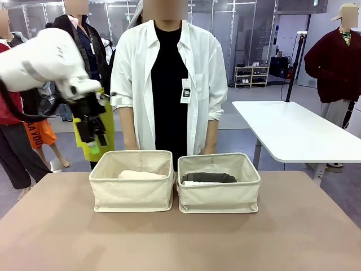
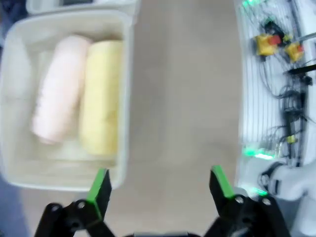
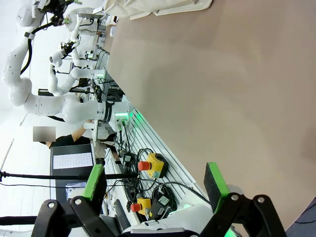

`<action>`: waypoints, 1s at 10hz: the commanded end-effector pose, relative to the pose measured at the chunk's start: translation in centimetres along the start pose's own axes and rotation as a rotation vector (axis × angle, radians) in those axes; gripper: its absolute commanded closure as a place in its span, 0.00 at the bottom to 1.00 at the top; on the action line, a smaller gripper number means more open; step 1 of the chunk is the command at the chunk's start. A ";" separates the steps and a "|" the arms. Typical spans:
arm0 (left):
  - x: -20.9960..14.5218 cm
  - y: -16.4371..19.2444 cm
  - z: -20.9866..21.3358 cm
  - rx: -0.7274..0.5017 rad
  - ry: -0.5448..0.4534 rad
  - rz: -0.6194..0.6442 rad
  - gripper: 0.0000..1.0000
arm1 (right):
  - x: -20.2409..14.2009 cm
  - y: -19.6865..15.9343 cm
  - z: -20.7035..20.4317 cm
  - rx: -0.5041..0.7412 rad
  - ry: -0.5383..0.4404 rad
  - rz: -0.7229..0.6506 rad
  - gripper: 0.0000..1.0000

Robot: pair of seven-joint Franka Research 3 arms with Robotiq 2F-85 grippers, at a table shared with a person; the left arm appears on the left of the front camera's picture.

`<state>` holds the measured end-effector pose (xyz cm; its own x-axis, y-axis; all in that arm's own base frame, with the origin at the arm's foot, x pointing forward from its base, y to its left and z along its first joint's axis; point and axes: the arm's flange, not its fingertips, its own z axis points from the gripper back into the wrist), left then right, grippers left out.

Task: Divide the towels into two baskets.
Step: Pick up one hotel-folded towel from the bottom of the table and place it in the Fabric basket indicated by the person.

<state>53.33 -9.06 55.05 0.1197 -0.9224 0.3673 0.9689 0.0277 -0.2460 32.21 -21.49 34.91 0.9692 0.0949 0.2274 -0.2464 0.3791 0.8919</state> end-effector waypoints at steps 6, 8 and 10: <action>-29.4 -3.5 -4.6 -0.285 -0.757 0.673 0.00 | -0.3 0.3 0.1 -0.002 0.008 0.005 0.00; -36.7 -5.4 -7.4 -0.322 -0.892 0.799 0.00 | -0.3 0.3 0.1 -0.002 0.008 0.005 0.00; -41.4 -6.0 -9.2 -0.356 -0.854 0.894 0.00 | -0.3 0.3 0.1 -0.002 0.008 0.005 0.00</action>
<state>39.83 25.12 32.70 0.9155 -0.1093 0.3872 0.4018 0.2984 -0.8658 32.20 -21.49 34.91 0.9692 0.0951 0.2272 -0.2462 0.3793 0.8919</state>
